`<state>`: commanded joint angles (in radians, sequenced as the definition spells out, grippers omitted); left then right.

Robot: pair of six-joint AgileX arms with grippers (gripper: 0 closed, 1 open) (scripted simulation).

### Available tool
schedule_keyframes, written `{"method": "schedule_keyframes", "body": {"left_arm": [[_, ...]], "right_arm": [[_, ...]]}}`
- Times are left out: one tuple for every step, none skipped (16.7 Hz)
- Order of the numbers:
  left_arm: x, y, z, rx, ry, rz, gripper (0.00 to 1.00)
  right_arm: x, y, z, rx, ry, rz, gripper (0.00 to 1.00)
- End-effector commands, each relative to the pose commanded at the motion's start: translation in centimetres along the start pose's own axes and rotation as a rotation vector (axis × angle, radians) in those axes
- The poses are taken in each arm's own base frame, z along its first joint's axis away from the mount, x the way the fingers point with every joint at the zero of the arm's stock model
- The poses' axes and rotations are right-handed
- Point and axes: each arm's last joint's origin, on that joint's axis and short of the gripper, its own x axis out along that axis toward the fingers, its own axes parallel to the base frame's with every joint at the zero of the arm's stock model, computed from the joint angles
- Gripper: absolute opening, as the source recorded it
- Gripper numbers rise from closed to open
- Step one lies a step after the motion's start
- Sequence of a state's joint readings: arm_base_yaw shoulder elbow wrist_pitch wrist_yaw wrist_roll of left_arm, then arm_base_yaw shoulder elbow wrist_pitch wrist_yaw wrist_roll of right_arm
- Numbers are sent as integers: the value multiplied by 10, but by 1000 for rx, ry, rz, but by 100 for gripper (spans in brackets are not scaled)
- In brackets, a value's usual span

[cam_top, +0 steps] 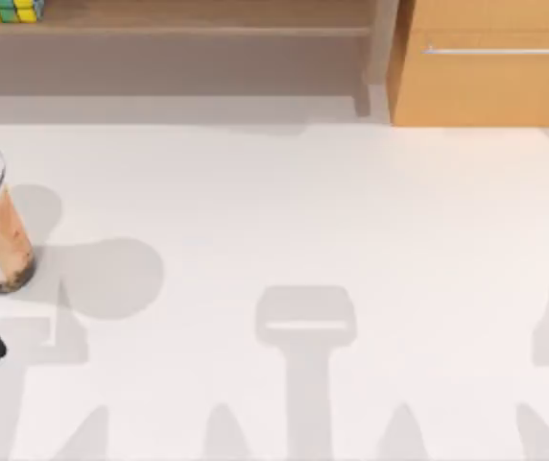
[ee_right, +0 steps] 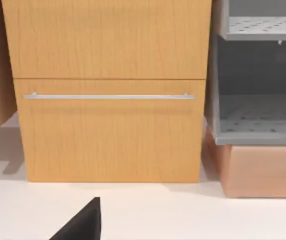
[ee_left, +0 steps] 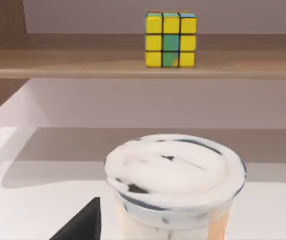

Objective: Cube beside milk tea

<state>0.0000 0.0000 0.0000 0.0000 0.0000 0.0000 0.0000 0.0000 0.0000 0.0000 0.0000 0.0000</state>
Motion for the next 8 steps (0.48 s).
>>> {"method": "schedule_keyframes", "body": {"left_arm": [[0,0,0,0,0,0,100],[0,0,0,0,0,0,100],[0,0,2,0,-4,0,100],[1,0,7,0,-13,-1,100],[2,0,13,-1,-26,-2,100],[4,0,22,-1,-41,-3,100],[7,0,31,-2,-57,-4,100],[11,0,42,-2,-73,-6,100]], "right_arm": [[0,0,0,0,0,0,100],[0,0,0,0,0,0,100],[0,0,0,0,0,0,100],[0,0,0,0,0,0,100],[0,0,0,0,0,0,100],[0,0,0,0,0,0,100],[0,0,0,0,0,0,100],[0,0,0,0,0,0,100]]}}
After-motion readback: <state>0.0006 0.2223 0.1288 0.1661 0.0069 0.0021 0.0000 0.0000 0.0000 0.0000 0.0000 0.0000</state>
